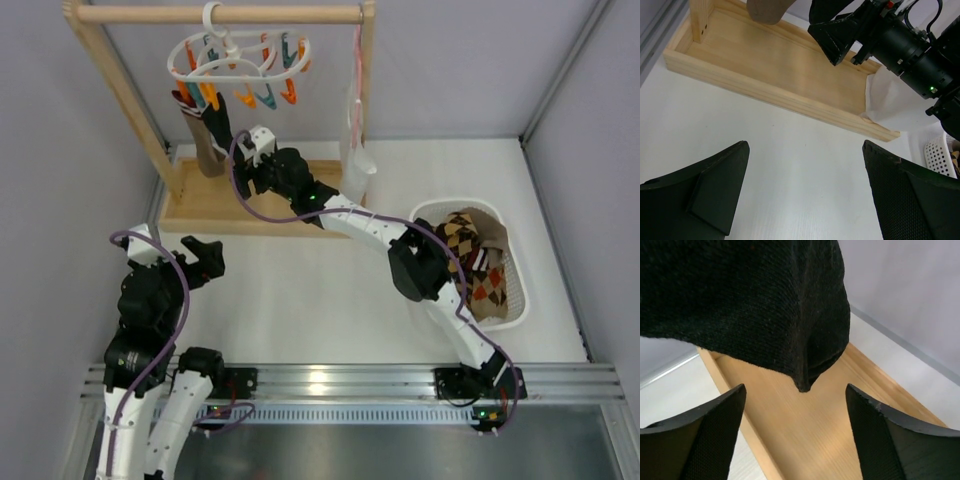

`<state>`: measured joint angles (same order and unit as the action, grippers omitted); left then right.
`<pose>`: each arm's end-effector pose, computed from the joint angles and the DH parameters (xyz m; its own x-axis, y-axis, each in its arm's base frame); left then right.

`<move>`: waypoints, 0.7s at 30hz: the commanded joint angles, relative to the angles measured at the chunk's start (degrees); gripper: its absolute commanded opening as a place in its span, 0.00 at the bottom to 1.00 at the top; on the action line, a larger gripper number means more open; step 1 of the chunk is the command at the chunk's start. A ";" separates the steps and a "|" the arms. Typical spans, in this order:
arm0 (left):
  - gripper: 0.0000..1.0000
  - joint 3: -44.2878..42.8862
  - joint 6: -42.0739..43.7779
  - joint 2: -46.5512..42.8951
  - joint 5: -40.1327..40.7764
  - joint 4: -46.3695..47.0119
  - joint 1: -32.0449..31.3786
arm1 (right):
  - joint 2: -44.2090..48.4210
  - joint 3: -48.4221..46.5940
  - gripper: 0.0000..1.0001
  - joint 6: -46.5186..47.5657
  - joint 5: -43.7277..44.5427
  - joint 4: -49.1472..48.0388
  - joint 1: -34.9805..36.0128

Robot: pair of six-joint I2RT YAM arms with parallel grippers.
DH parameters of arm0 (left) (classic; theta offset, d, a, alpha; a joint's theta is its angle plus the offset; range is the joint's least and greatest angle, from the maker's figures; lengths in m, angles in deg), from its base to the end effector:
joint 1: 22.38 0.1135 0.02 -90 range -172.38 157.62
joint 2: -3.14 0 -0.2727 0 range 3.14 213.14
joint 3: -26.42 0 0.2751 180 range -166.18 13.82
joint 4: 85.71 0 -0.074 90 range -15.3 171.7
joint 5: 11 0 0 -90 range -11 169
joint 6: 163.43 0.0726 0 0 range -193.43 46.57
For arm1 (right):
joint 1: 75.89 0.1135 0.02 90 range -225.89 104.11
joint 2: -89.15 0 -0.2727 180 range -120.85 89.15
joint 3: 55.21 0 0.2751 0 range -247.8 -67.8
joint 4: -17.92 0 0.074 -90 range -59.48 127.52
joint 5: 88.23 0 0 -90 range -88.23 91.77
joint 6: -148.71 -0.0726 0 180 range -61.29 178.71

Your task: Remove the socks clipped to the hanger

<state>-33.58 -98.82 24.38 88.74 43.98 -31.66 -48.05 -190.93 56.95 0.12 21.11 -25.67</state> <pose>0.1233 -0.0077 0.3554 -0.1765 -0.3994 -0.8996 -0.0889 0.9167 -0.3895 0.4086 0.4941 0.2797 -0.0762 -0.0436 -0.9961 -0.7846 0.6192 0.0330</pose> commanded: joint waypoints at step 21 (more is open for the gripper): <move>0.98 -0.41 -0.45 1.17 0.28 1.77 -1.09 | 8.05 7.52 0.00 3.69 0.42 -27.66 1.28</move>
<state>-33.51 -98.84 24.42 88.35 43.98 -32.57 -50.81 -190.52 60.25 0.73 3.41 -25.56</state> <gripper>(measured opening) 0.983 0.005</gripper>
